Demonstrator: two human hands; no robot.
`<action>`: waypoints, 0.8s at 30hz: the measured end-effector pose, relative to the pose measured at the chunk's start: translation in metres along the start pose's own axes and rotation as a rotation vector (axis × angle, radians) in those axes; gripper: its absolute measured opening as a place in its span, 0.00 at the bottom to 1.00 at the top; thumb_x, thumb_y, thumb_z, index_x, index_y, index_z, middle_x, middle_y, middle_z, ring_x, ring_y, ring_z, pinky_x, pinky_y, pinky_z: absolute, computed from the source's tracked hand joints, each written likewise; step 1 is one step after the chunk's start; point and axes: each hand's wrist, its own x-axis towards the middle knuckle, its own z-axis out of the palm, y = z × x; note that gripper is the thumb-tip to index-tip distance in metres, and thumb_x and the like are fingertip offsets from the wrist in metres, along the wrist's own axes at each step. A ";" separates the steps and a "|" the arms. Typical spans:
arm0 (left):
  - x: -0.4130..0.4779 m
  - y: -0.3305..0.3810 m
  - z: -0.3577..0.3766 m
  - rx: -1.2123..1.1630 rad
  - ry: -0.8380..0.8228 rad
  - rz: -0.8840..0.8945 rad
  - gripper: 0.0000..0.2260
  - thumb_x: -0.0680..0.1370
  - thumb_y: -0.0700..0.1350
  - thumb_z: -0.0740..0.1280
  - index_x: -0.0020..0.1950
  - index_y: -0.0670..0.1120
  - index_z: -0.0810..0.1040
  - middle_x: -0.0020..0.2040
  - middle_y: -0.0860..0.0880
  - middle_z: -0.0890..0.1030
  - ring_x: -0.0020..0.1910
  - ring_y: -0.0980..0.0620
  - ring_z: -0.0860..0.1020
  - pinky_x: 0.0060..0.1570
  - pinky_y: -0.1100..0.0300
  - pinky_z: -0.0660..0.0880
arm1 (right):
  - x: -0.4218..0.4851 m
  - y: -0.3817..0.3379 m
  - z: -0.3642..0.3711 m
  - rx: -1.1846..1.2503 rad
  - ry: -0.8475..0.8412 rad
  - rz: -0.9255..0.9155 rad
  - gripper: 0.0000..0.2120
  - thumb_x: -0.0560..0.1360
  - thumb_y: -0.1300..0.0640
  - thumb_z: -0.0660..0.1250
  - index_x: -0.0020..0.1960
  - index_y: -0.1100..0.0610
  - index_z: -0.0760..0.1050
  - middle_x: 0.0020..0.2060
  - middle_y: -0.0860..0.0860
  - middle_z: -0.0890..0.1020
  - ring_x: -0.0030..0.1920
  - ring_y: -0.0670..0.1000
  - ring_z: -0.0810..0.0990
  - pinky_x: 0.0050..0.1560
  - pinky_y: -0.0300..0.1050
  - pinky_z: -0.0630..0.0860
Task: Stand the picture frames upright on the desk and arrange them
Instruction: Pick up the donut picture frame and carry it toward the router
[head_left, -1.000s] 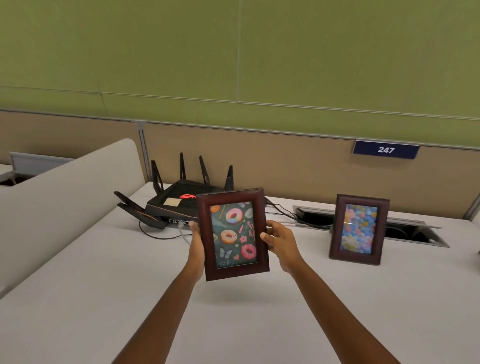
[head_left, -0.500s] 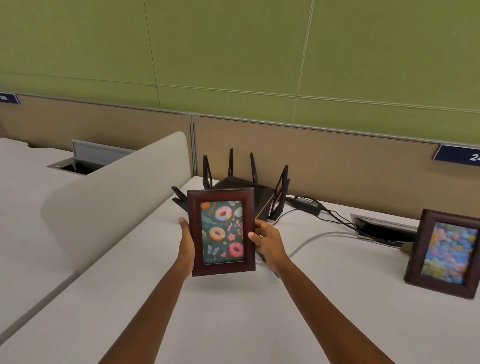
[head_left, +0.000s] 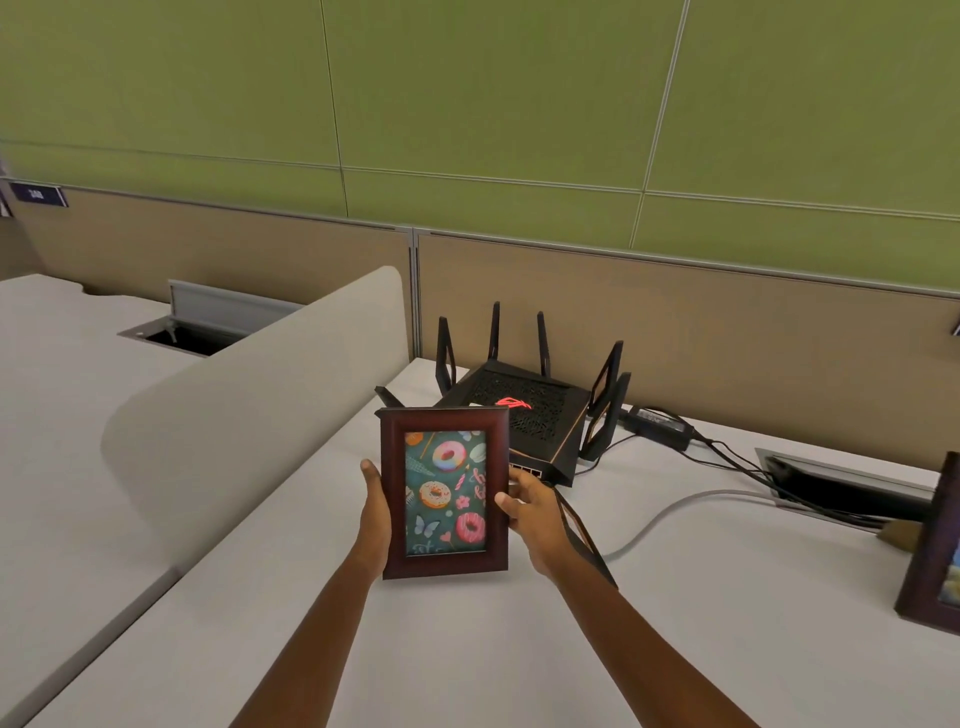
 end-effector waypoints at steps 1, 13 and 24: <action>0.003 -0.001 -0.001 0.004 0.003 -0.001 0.32 0.77 0.62 0.37 0.64 0.46 0.72 0.54 0.46 0.77 0.48 0.45 0.78 0.50 0.52 0.74 | 0.003 0.002 0.000 -0.001 0.004 0.006 0.14 0.76 0.68 0.57 0.60 0.62 0.71 0.58 0.63 0.77 0.55 0.58 0.77 0.52 0.50 0.77; 0.018 -0.009 -0.002 0.006 0.050 0.000 0.32 0.76 0.63 0.37 0.61 0.50 0.73 0.53 0.47 0.78 0.48 0.45 0.79 0.53 0.52 0.74 | 0.016 0.011 0.000 0.010 -0.032 0.003 0.15 0.76 0.69 0.57 0.61 0.61 0.70 0.53 0.60 0.77 0.51 0.53 0.76 0.44 0.40 0.77; -0.009 -0.029 0.003 0.370 0.469 0.173 0.24 0.80 0.55 0.46 0.69 0.42 0.65 0.66 0.37 0.72 0.64 0.38 0.72 0.65 0.43 0.70 | -0.004 0.025 -0.004 -0.217 0.031 -0.027 0.16 0.76 0.67 0.58 0.63 0.62 0.69 0.55 0.57 0.77 0.50 0.50 0.76 0.33 0.22 0.73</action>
